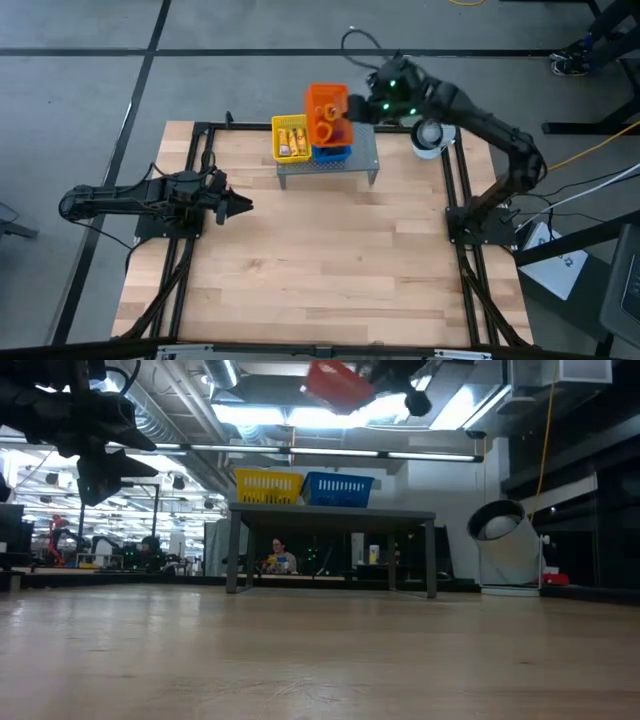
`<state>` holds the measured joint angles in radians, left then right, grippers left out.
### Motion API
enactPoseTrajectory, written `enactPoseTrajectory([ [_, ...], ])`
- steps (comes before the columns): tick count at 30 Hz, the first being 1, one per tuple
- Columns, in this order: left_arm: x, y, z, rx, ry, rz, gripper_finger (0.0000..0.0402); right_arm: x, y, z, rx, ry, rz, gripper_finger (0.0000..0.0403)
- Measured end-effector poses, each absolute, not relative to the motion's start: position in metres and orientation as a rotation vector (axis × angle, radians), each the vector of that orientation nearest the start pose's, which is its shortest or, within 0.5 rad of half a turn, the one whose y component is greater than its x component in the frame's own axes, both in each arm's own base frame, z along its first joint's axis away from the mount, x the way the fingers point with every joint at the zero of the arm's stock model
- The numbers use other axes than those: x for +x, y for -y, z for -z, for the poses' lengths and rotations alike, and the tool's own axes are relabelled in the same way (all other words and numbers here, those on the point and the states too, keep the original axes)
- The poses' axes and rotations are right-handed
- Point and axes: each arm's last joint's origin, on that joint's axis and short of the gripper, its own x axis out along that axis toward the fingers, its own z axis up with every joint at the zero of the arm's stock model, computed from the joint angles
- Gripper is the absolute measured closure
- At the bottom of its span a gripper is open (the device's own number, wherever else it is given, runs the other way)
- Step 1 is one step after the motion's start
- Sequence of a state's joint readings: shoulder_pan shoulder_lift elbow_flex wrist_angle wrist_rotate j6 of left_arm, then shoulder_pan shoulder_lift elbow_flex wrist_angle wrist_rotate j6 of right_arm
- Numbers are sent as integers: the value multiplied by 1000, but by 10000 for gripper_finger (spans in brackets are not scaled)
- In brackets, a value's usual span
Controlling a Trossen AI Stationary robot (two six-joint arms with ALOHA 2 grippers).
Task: Pick & Place Office Desk Supplies
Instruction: Put the orange bin with the spring keychains on the shelf
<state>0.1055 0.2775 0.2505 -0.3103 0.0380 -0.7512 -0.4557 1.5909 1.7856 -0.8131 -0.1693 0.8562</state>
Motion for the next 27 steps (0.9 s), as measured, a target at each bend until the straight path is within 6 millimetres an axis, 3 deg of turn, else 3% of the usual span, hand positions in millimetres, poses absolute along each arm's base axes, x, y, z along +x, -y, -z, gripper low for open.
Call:
enactPoseTrajectory([
  [5,103,-10,-197,-764,-296,-190,247,274,166,-415,1050,-539,616,393],
  [11,103,-10,-197,-764,-296,-190,247,249,177,-402,1060,-714,748,393],
  [21,103,-10,-197,-770,-296,-190,247,231,195,-388,1048,-843,874,393],
  [27,103,-9,-197,-782,-300,-180,247,235,214,-369,1071,-921,881,393],
])
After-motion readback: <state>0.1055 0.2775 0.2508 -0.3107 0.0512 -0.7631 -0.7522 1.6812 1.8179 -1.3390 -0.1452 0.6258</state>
